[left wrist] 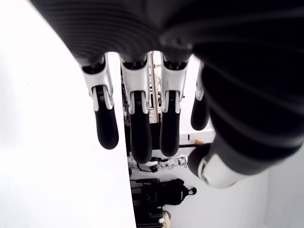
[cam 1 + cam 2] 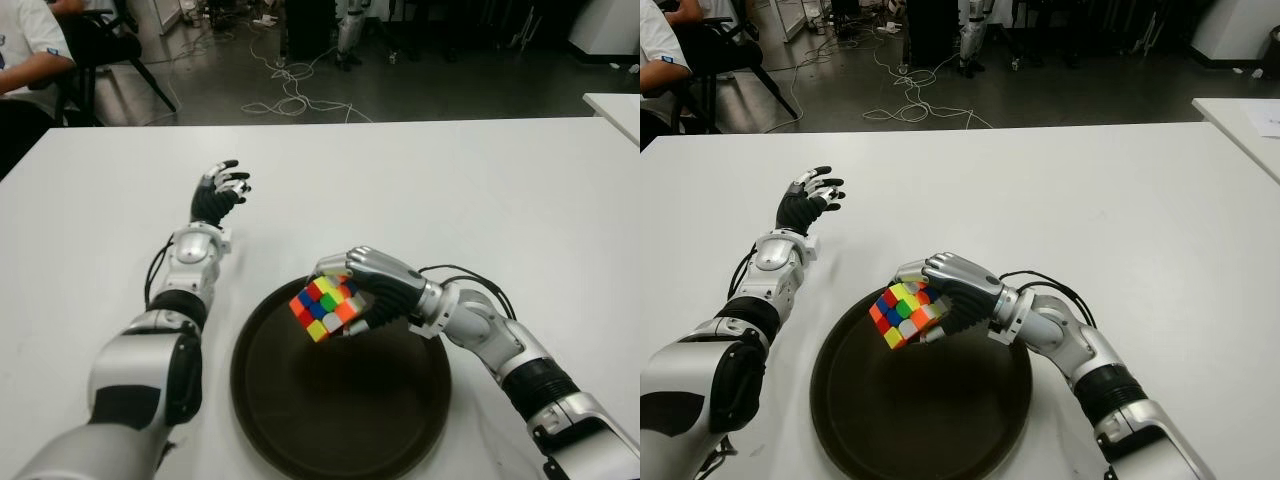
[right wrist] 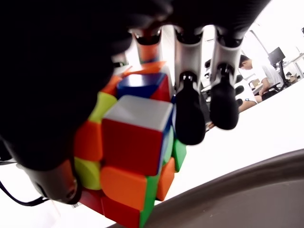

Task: Pick up the Rubik's Cube and put it in the plate

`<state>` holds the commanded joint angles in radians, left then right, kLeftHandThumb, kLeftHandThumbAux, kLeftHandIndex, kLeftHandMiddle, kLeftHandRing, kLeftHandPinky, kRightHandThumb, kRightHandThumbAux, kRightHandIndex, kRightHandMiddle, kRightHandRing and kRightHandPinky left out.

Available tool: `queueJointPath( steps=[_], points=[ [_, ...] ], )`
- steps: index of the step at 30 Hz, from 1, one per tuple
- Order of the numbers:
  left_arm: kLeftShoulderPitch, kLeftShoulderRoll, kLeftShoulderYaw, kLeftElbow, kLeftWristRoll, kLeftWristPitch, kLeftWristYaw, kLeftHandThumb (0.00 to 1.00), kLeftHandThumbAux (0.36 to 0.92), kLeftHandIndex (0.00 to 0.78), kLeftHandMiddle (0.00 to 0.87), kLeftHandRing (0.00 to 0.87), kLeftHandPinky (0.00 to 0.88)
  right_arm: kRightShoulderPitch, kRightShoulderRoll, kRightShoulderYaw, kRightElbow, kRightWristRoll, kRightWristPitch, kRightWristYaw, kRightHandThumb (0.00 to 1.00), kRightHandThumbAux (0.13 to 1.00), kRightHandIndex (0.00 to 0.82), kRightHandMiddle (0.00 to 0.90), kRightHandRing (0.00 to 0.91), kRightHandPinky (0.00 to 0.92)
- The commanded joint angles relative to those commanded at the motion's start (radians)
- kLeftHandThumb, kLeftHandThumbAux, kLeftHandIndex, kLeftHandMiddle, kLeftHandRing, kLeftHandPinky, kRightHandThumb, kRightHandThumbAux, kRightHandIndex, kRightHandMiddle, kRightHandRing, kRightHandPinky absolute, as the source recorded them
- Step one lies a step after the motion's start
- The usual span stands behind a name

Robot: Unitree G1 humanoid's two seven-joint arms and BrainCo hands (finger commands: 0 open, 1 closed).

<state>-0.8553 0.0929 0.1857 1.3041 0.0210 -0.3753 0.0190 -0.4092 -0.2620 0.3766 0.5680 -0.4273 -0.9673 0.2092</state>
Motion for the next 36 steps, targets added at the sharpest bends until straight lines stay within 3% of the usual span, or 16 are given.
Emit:
queueJointPath(
  steps=[5,7,9,13,16,29,36],
  points=[
    [0.001,0.002,-0.012,-0.001,0.013,-0.004,0.011,0.478,0.728,0.218,0.325,0.327,0.312,-0.010,0.006,0.012,0.027,0.028,0.009,0.030,0.696,0.718,0.414,0.395,0.424,0.453],
    [0.002,0.003,-0.016,-0.001,0.017,-0.006,0.016,0.450,0.719,0.223,0.322,0.326,0.306,-0.019,0.015,0.017,0.070,0.002,0.001,0.006,0.560,0.674,0.235,0.262,0.291,0.330],
    [0.002,0.003,-0.018,-0.001,0.017,-0.007,0.018,0.431,0.715,0.223,0.322,0.325,0.303,-0.027,0.019,0.020,0.107,-0.023,-0.011,-0.020,0.483,0.661,0.151,0.196,0.223,0.257],
    [0.004,0.001,-0.017,-0.001,0.014,-0.011,0.021,0.410,0.712,0.227,0.322,0.326,0.305,-0.035,0.009,0.015,0.118,-0.066,-0.019,-0.068,0.361,0.638,0.041,0.095,0.123,0.153],
    [0.005,-0.001,-0.016,-0.001,0.012,-0.013,0.022,0.420,0.711,0.223,0.317,0.322,0.303,-0.036,0.009,0.015,0.127,-0.091,-0.023,-0.096,0.297,0.616,0.013,0.039,0.053,0.077],
    [0.010,-0.004,-0.016,-0.005,0.008,-0.017,0.011,0.429,0.704,0.204,0.303,0.318,0.308,-0.039,-0.021,0.016,0.088,-0.125,-0.029,-0.136,0.184,0.571,0.000,0.000,0.000,0.002],
    [0.010,-0.007,-0.012,-0.006,0.001,-0.022,-0.002,0.493,0.715,0.217,0.315,0.332,0.321,-0.042,-0.028,0.019,0.091,-0.135,-0.023,-0.145,0.125,0.543,0.000,0.000,0.000,0.000]
  ],
)
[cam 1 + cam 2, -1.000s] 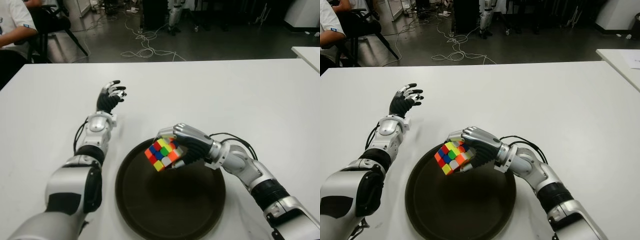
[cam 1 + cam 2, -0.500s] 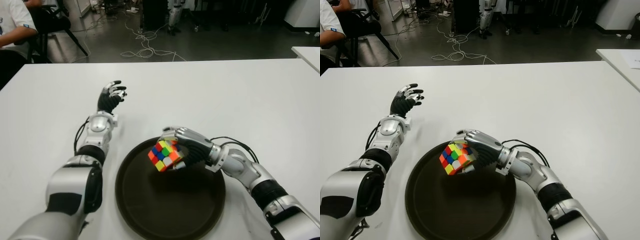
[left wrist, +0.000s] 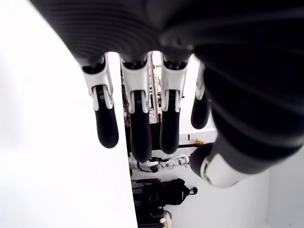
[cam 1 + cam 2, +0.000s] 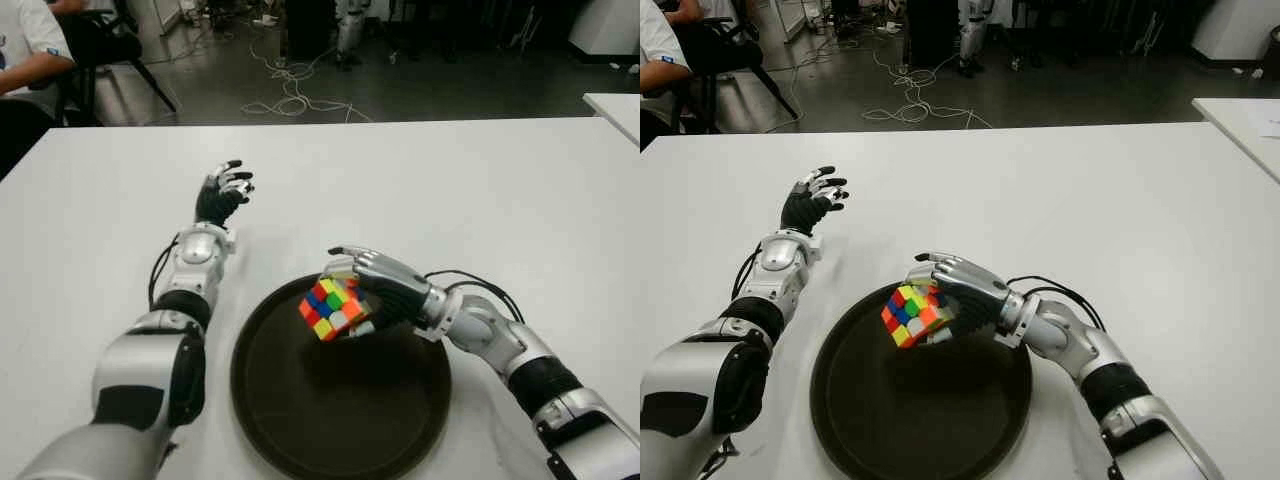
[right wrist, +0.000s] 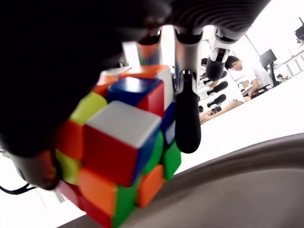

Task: Pick up the Rubik's Cube and put it in the plate

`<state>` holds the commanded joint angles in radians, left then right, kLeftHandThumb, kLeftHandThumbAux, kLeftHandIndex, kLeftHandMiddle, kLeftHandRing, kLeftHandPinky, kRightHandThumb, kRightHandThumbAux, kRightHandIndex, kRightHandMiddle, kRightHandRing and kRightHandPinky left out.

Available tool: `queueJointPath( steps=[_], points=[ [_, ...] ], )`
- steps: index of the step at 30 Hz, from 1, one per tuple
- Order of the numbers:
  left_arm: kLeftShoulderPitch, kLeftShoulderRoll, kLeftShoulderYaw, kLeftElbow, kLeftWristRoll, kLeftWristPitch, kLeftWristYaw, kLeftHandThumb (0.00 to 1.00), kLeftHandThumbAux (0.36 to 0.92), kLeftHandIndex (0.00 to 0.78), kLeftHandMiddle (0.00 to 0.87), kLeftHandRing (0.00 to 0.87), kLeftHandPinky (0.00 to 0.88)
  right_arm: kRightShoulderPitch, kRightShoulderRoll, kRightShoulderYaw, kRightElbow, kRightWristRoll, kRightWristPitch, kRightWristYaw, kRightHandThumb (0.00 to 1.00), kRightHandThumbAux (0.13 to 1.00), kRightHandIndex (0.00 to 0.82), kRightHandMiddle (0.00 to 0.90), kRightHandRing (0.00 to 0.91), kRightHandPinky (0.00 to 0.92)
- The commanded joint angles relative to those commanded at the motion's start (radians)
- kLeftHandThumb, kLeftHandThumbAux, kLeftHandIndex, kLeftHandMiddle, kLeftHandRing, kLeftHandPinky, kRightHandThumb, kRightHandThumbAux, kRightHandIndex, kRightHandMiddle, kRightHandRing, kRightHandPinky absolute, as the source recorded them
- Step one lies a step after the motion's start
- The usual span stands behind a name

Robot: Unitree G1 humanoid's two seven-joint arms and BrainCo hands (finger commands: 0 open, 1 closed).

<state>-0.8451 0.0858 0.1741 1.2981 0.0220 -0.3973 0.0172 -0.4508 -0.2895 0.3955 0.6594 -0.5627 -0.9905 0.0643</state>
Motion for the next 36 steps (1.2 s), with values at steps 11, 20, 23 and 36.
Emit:
queueJointPath(
  steps=[11,20,23,36],
  points=[
    [-0.003,-0.002,0.003,0.001,-0.003,0.004,0.001,0.502,0.722,0.209,0.303,0.318,0.301,-0.017,-0.015,-0.001,-0.002,-0.009,0.019,0.001,0.048,0.492,0.000,0.000,0.000,0.000],
    [-0.004,-0.002,0.009,0.001,-0.009,0.008,-0.003,0.510,0.733,0.205,0.298,0.320,0.320,-0.027,-0.026,-0.004,-0.018,-0.029,0.037,-0.011,0.087,0.509,0.000,0.000,0.000,0.000],
    [-0.004,-0.002,0.008,0.001,-0.009,0.007,-0.004,0.489,0.737,0.207,0.299,0.318,0.321,-0.026,-0.028,-0.003,-0.026,-0.033,0.046,-0.015,0.081,0.506,0.000,0.000,0.000,0.000],
    [-0.003,-0.004,0.016,-0.001,-0.017,0.001,-0.016,0.517,0.724,0.212,0.302,0.326,0.331,-0.034,-0.043,0.003,-0.041,-0.050,0.083,-0.019,0.088,0.505,0.000,0.000,0.000,0.000]
  ],
)
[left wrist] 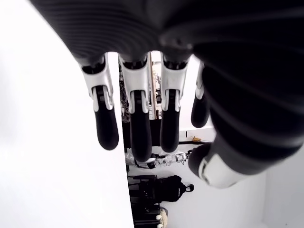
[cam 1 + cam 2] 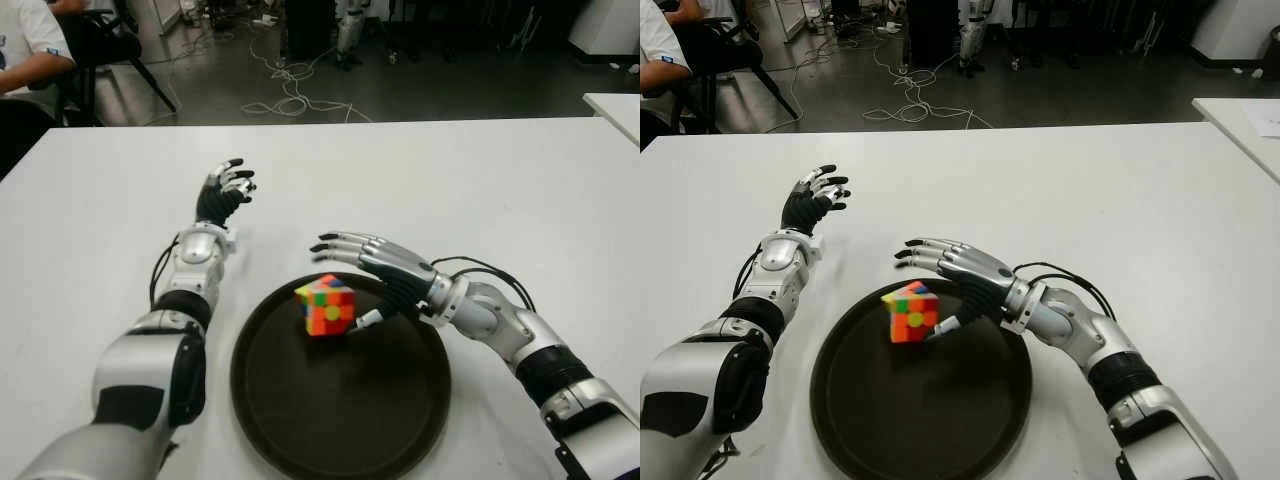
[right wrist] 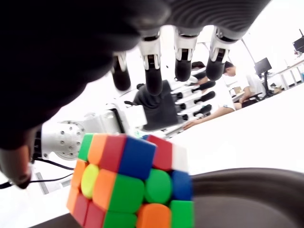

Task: Pick up the Rubik's Cube and put it in the plate

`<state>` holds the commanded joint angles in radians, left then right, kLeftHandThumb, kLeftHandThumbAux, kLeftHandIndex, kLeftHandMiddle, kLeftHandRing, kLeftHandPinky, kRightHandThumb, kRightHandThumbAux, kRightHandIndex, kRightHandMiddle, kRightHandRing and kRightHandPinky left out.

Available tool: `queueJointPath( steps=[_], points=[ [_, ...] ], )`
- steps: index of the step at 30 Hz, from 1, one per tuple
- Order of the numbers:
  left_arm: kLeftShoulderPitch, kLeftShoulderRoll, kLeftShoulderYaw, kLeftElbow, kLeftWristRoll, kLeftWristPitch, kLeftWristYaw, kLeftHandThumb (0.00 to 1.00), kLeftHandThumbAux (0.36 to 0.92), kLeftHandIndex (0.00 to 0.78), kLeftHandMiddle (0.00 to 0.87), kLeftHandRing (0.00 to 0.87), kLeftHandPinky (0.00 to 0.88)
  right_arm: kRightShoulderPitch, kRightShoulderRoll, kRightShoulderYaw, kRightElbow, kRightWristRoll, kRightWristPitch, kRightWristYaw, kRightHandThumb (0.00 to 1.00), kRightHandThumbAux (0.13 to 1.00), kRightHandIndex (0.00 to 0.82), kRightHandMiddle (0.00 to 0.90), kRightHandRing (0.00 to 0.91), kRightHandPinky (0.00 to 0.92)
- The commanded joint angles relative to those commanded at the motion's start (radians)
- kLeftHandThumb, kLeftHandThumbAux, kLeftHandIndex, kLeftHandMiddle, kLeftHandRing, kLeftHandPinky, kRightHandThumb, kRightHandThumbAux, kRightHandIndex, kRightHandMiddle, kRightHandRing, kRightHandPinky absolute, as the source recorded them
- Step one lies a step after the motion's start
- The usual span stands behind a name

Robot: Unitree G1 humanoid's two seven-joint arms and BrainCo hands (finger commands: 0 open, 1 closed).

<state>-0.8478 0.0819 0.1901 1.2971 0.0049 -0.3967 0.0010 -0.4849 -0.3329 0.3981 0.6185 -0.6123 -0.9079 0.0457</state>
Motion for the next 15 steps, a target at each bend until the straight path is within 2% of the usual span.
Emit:
queueJointPath(
  steps=[8,15],
  points=[
    [-0.001,0.000,-0.004,0.002,0.009,0.003,0.018,0.513,0.719,0.210,0.299,0.318,0.301,-0.001,0.003,-0.005,0.010,0.022,-0.005,0.000,0.122,0.527,0.000,0.000,0.000,0.000],
    [-0.003,0.000,-0.007,0.003,0.012,0.010,0.022,0.521,0.720,0.193,0.285,0.310,0.317,-0.005,0.000,-0.004,0.014,0.046,-0.002,0.026,0.121,0.533,0.000,0.000,0.000,0.000]
  ],
)
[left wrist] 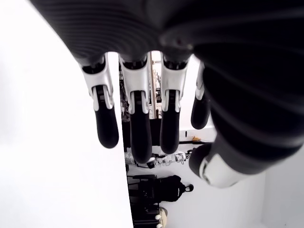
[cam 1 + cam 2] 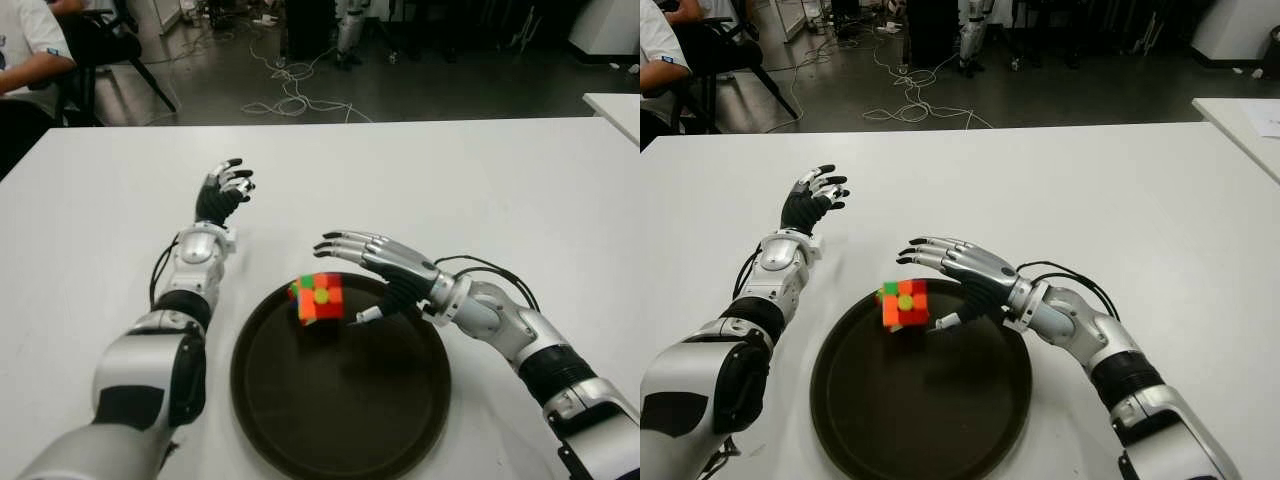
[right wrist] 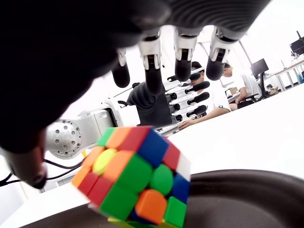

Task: Pick up the Rubik's Cube and put it in the plate

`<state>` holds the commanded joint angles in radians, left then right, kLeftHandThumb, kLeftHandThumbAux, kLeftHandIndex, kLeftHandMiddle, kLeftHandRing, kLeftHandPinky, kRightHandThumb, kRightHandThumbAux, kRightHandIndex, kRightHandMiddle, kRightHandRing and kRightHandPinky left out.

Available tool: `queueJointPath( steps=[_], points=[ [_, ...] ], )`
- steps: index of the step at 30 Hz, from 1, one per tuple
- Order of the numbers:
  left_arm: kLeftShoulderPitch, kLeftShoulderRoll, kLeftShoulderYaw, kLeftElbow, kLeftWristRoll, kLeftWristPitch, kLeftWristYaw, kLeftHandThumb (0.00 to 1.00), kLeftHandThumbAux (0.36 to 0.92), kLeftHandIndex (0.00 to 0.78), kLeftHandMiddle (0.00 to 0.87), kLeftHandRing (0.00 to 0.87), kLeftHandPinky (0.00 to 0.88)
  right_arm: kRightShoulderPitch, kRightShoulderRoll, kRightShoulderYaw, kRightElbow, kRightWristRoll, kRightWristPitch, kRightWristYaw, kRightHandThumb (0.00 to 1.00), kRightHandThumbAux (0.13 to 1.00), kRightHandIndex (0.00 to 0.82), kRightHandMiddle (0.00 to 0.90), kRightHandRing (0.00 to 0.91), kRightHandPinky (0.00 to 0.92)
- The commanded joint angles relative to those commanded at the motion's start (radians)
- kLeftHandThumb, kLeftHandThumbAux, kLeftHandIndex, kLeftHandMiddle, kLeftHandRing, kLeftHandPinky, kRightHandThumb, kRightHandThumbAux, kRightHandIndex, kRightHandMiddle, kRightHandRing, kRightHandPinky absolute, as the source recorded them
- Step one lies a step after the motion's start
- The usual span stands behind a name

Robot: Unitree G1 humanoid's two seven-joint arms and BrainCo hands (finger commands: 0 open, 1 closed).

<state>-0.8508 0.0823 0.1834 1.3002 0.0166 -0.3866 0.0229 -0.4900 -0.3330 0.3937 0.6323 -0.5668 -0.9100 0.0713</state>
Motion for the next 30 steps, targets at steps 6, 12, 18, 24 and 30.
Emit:
queueJointPath(
  steps=[6,12,18,24,30],
  points=[
    [-0.002,0.000,0.002,0.001,-0.004,0.002,-0.008,0.518,0.716,0.201,0.289,0.313,0.322,-0.003,0.002,-0.006,0.008,0.012,-0.001,0.002,0.086,0.530,0.000,0.000,0.000,0.000],
    [-0.003,0.002,0.004,0.002,-0.007,0.000,-0.017,0.520,0.716,0.209,0.294,0.318,0.324,-0.008,-0.001,-0.012,0.008,0.021,0.010,0.005,0.069,0.519,0.000,0.000,0.000,0.000],
    [-0.003,0.003,0.002,0.003,-0.002,0.001,-0.008,0.504,0.717,0.208,0.291,0.309,0.312,-0.086,-0.017,-0.050,0.053,0.088,0.040,0.042,0.043,0.507,0.000,0.000,0.000,0.000],
    [-0.002,0.004,0.001,0.004,0.001,0.004,-0.001,0.493,0.715,0.203,0.302,0.317,0.304,-0.165,0.014,-0.109,0.146,0.170,0.111,0.052,0.028,0.501,0.000,0.000,0.000,0.008],
    [-0.001,0.010,-0.006,0.006,0.010,0.007,0.011,0.475,0.705,0.203,0.301,0.313,0.292,-0.306,0.070,-0.230,0.445,0.301,0.199,0.028,0.058,0.576,0.006,0.060,0.062,0.072]
  ],
)
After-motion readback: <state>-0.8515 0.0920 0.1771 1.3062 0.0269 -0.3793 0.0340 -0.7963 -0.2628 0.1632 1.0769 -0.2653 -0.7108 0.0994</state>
